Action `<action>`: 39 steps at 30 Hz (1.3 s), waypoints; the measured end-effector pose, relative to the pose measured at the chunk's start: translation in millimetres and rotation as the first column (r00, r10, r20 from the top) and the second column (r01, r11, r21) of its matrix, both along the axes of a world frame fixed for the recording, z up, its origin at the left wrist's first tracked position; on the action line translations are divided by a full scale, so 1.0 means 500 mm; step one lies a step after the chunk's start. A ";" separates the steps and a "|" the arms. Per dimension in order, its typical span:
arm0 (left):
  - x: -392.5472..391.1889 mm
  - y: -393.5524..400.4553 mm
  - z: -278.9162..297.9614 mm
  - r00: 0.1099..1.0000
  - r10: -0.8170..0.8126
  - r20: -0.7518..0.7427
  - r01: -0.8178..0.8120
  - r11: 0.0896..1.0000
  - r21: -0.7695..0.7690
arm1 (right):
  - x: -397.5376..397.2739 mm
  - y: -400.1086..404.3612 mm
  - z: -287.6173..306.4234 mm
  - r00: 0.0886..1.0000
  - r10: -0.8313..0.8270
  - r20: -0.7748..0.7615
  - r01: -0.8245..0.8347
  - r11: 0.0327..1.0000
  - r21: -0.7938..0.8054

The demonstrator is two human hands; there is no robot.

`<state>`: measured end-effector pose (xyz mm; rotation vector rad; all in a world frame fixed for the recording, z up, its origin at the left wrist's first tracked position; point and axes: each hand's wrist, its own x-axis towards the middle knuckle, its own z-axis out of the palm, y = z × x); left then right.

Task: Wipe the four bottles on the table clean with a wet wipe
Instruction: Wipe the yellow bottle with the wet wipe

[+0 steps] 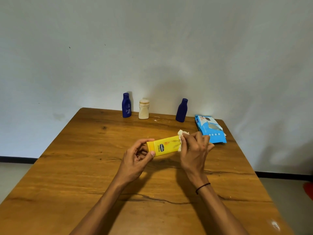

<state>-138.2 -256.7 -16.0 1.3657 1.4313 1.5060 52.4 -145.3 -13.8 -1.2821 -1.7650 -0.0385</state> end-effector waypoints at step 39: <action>0.021 -0.001 -0.011 0.921 -0.008 0.389 0.008 1.000 0.001 | -0.004 -0.041 0.002 0.971 0.199 0.135 -0.228 0.943 0.244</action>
